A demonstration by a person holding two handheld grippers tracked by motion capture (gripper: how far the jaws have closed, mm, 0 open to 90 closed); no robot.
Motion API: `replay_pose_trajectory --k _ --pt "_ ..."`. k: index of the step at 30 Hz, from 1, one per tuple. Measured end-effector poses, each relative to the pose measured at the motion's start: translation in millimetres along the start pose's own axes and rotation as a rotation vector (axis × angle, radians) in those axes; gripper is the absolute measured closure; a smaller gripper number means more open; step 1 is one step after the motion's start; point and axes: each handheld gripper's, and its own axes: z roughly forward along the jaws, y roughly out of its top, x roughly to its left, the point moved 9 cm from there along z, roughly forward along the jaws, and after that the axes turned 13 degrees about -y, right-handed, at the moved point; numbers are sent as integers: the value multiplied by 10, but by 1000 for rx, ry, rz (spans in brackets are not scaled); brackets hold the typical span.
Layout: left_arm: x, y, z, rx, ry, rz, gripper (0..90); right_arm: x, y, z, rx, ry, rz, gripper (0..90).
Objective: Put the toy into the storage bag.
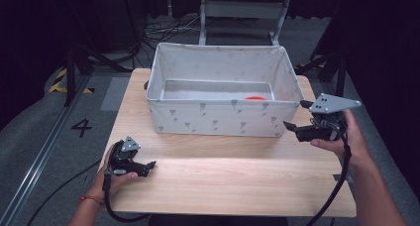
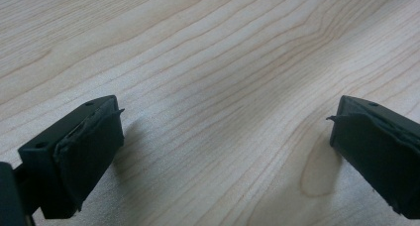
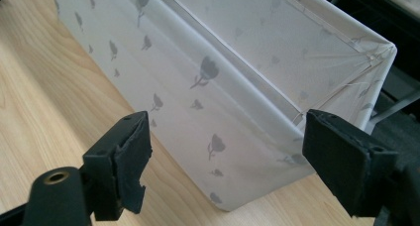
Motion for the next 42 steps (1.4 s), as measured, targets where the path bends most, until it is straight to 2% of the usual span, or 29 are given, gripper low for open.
replay_pose_trajectory --k 5,7,11,17,21,24,28,29,30,31,33,35,37,40,42 --pt "9 6 -1 -2 5 10 5 138 -209 -46 17 0 -34 219" --pt "9 6 -1 -2 5 10 5 172 -301 -47 30 -24 -41 228" --pt "9 6 -1 -2 5 10 5 239 -504 -41 58 -40 -52 222" --pt "9 6 -1 -2 5 11 5 305 -785 6 68 -30 0 221" --pt "10 6 -1 -2 5 10 5 397 -969 55 62 15 24 226" --pt "1 2 1 -1 0 2 4 441 -1107 87 62 14 30 228" --pt "-1 0 1 0 -1 0 3 449 -1291 121 71 25 75 229" --pt "-1 0 1 0 -1 0 3 449 -1291 121 71 25 75 229" --pt "3 3 0 -1 0 6 3 445 -1406 146 82 29 89 228" --pt "4 3 0 -1 -1 7 3 445 -1406 146 82 29 89 228" --pt "7 7 2 -2 -3 11 2 433 -1532 170 100 23 106 228" --pt "2 6 5 -1 -7 8 2 427 -1706 189 131 37 109 227" --pt "6 8 3 -2 -5 12 2 434 -1845 194 155 64 165 231" --pt "3 6 4 -1 -7 9 2 434 -2037 216 190 55 202 230" --pt "2 6 3 -3 -2 6 2 437 -2125 230 195 46 245 229"
